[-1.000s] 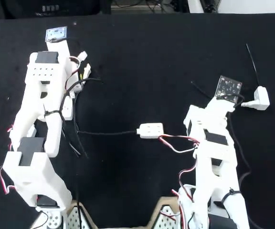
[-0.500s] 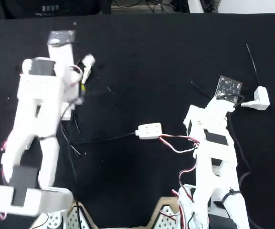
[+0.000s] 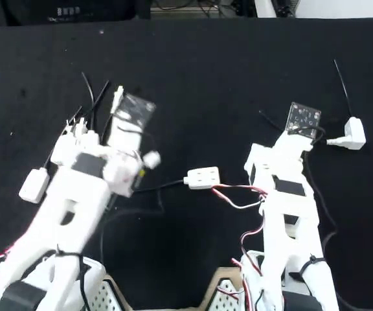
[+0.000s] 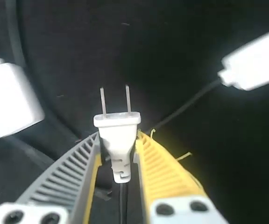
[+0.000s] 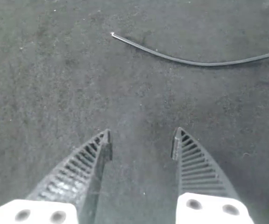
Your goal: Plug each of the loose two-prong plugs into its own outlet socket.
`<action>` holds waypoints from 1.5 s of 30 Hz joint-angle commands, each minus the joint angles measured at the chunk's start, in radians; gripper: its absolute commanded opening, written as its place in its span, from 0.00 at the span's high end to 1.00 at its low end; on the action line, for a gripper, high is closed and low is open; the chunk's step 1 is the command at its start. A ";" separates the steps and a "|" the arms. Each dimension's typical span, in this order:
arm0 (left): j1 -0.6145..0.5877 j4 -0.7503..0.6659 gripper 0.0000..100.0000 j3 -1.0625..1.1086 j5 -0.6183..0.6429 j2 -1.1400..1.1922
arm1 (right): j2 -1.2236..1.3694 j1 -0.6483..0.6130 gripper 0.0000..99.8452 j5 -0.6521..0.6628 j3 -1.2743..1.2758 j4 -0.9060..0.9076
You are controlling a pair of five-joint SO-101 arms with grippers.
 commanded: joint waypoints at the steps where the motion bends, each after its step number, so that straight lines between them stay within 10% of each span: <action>1: 0.191 -0.164 0.95 0.114 -0.006 -0.051 | -0.035 -0.021 0.80 -0.008 -0.059 0.002; 7: 0.245 -0.187 0.75 0.102 0.196 -0.061 | -0.033 -0.023 0.80 -0.008 -0.058 0.003; 16: -0.229 0.068 0.81 -0.133 0.255 -0.058 | -0.036 -0.127 0.80 -0.008 -0.058 0.075; 22: -0.426 -0.123 0.82 0.076 0.255 -0.057 | -0.036 -0.364 0.80 -0.008 -0.162 0.353; 32: -0.430 -0.451 0.82 0.323 0.388 -0.058 | -0.028 -0.809 0.80 -0.014 -0.166 0.474; 45: -0.430 -0.480 0.82 0.352 0.431 -0.058 | -0.008 -0.836 0.80 -0.107 -0.068 0.451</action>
